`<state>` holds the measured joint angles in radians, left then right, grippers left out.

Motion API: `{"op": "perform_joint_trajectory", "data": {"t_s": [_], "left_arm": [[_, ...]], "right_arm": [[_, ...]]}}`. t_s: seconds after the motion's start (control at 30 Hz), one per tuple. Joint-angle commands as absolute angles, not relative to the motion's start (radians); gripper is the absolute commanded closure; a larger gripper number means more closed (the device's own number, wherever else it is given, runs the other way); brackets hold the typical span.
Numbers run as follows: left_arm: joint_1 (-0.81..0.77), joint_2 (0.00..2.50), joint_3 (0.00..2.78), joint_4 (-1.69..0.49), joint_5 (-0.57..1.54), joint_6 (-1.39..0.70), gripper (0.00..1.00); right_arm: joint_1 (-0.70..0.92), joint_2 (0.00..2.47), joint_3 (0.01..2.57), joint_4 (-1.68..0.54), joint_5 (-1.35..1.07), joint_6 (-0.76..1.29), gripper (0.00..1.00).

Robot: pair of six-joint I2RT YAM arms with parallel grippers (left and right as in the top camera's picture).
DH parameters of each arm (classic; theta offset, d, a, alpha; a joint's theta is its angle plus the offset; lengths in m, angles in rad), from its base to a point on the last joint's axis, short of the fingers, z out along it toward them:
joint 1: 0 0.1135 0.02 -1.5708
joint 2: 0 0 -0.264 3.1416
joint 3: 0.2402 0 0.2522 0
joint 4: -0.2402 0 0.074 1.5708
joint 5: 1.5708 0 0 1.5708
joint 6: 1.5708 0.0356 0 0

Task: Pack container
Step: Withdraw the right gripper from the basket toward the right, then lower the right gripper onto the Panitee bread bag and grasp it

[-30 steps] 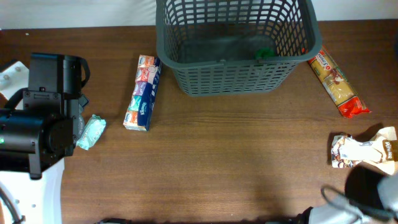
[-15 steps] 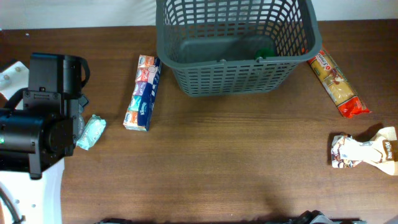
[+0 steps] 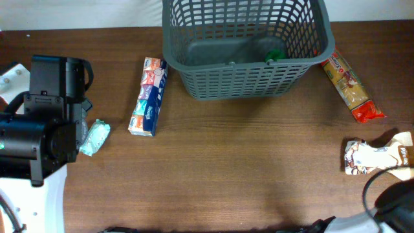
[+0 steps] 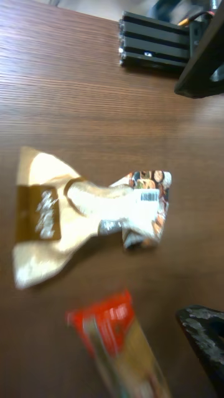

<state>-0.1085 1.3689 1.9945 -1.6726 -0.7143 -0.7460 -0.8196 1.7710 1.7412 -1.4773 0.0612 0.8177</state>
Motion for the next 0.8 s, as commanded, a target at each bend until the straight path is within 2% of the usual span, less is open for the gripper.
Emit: {"op": "perform_joint_trajectory", "data": {"t_s": [0.0, 0.27, 0.5, 0.6, 0.77], "left_arm": [[-0.102, 1.360, 2.004, -1.674, -0.722, -0.756, 0.01], [-0.102, 1.360, 2.004, -1.674, -0.722, -0.755, 0.01], [-0.102, 1.360, 2.004, -1.674, -0.722, -0.756, 0.01], [-0.102, 1.360, 2.004, -1.674, -0.722, -0.756, 0.01], [-0.102, 1.360, 2.004, -1.674, -0.722, -0.755, 0.01]], "right_arm": [[-0.824, 1.865, 1.737, -1.514, 0.077, 0.881, 0.01], [-0.783, 1.891, 1.735, -1.514, 0.187, 0.850, 0.01], [-0.710, 1.868, 1.670, -1.480, 0.139, 0.801, 0.01], [-0.698, 1.790, 1.601, -1.446, 0.139, 0.802, 0.01], [-0.702, 1.604, 1.415, -1.270, 0.138, 0.789, 0.01]]}}
